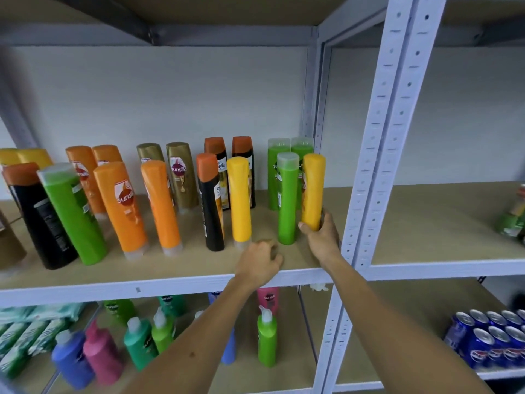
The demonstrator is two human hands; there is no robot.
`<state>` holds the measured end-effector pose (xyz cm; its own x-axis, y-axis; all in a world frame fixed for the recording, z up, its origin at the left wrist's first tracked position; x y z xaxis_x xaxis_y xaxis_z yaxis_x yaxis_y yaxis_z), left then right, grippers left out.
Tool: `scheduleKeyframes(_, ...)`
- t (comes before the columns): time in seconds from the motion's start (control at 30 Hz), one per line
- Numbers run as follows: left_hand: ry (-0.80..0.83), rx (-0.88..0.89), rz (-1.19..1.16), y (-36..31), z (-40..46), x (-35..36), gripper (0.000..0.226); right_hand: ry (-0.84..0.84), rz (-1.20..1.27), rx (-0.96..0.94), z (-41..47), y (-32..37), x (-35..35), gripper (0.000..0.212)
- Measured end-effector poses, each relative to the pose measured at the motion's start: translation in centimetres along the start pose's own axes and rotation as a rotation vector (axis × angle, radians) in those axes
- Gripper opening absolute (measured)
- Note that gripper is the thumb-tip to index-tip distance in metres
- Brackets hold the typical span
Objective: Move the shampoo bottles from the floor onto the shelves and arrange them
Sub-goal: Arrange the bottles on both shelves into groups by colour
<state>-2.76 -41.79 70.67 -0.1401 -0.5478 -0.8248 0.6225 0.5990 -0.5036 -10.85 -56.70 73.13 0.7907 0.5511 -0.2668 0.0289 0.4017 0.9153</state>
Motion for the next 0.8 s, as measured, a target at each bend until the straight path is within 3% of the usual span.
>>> scheduleKeyframes(0.07,0.003,0.013,-0.01,-0.2,-0.3,-0.3,0.029,-0.002,-0.032,0.001,-0.4,0.2,-0.1,0.053)
scheduleKeyframes(0.33,-0.076,0.064,-0.078,1.8,-3.8,-2.8,0.019,-0.06,-0.1,-0.113,-5.3,0.8,0.2,0.033)
scheduleKeyframes(0.5,-0.134,0.005,-0.056,5.3,-7.1,-5.8,0.019,0.057,-0.073,-0.203,-9.0,2.7,2.9,0.025)
scheduleKeyframes(0.67,-0.242,-0.17,-0.027,10.1,-10.2,-10.0,0.025,0.209,-0.028,-0.284,-11.8,5.7,7.7,0.02)
scheduleKeyframes(0.8,-0.309,-0.279,0.017,14.1,-12.7,-13.5,0.018,0.325,0.014,-0.345,-14.2,8.3,12.4,0.025)
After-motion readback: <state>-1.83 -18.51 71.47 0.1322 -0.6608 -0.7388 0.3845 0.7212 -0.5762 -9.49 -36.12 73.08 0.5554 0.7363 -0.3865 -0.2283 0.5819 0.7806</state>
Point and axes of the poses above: each hand's wrist, its own z-axis towards the middle knuckle, its own x-axis out of the palm, y = z × x, the point moved 4 cm from there along z, towards the middle knuckle, and after that the axes turned 9 degrees about -x, right-handed, at the moved point
